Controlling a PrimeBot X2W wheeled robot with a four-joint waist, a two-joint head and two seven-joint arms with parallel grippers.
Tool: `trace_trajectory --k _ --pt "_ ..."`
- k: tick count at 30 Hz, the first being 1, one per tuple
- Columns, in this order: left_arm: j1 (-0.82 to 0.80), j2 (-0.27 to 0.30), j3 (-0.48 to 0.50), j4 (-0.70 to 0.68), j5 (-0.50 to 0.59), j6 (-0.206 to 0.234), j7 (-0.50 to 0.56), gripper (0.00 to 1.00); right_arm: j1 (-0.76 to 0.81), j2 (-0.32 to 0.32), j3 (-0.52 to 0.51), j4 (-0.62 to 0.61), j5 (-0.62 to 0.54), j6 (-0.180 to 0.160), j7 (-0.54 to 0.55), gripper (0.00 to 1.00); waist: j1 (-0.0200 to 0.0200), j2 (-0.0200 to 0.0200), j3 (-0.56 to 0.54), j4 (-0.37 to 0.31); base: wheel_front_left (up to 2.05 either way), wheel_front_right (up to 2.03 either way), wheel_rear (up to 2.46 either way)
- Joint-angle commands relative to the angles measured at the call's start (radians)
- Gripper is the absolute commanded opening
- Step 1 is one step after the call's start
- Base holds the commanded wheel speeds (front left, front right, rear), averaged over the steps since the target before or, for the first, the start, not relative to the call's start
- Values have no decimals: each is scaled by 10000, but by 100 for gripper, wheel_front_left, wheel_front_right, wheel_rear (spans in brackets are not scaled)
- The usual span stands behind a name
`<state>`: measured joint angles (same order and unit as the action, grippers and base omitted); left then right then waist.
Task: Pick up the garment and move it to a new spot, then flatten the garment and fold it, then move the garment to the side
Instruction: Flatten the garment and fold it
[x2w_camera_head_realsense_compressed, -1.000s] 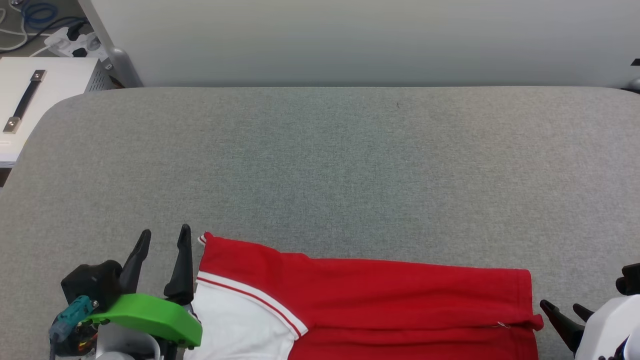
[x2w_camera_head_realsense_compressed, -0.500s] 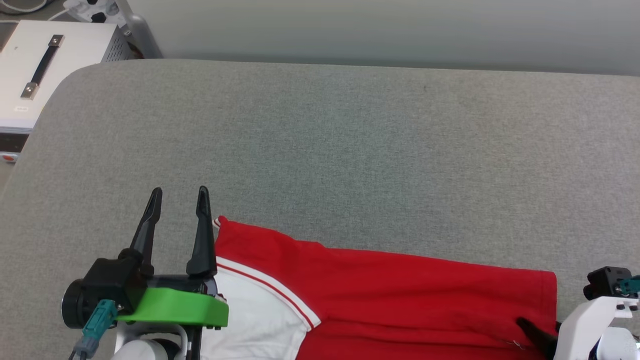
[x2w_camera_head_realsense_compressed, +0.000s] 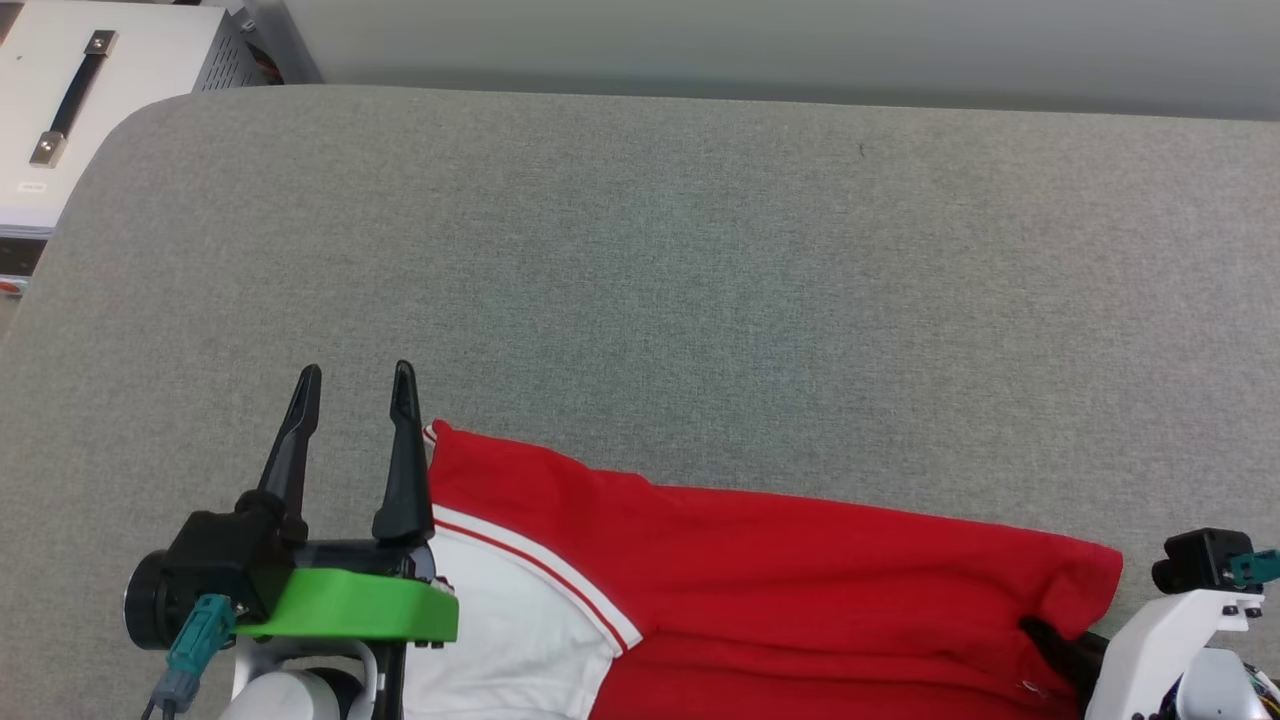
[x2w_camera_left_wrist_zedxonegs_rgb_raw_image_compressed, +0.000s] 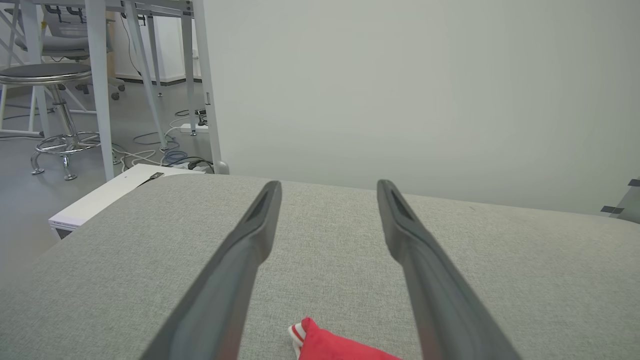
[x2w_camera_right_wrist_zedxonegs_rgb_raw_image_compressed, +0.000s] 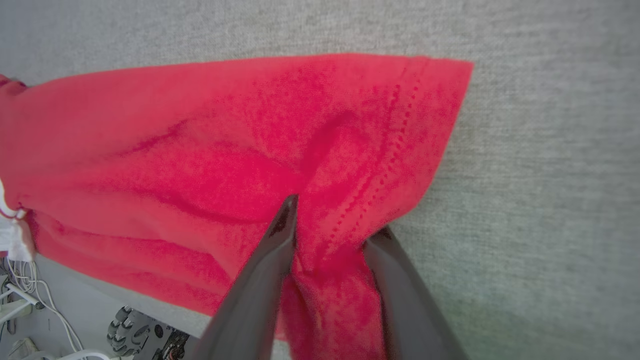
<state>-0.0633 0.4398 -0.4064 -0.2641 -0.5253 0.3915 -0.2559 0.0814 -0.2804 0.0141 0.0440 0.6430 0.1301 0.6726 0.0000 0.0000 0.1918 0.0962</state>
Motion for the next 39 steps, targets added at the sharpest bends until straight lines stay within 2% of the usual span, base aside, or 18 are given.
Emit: trace_trajectory --k 1,6,11,18,31,36,39 --pt "-135 -43 75 71 135 -42 -57 100 -6 174 314 252 106 6 7 0 0 0 -11 -26 0 0 0" --pt "-53 -53 117 202 217 -78 -58 100 -80 -37 289 275 93 6 -181 0 0 0 -128 -61 0 0 0" --pt "123 94 132 313 373 66 -15 100 -171 -191 115 120 67 6 -375 0 0 0 -335 -99 0 0 0" --pt "623 324 161 274 423 349 194 100 -67 -669 -733 61 -176 6 -339 0 0 0 -916 -251 0 0 0" --pt "982 537 126 110 442 502 367 100 319 -1379 -2626 350 -252 6 127 0 0 0 -1278 -452 0 0 0" --pt "1018 577 96 76 461 555 441 100 291 -1294 -2845 341 45 6 304 0 0 0 -1378 -498 0 0 0" --pt "994 591 58 37 475 553 476 100 142 -721 -2906 249 1181 6 709 0 0 0 -1435 -484 0 0 0"
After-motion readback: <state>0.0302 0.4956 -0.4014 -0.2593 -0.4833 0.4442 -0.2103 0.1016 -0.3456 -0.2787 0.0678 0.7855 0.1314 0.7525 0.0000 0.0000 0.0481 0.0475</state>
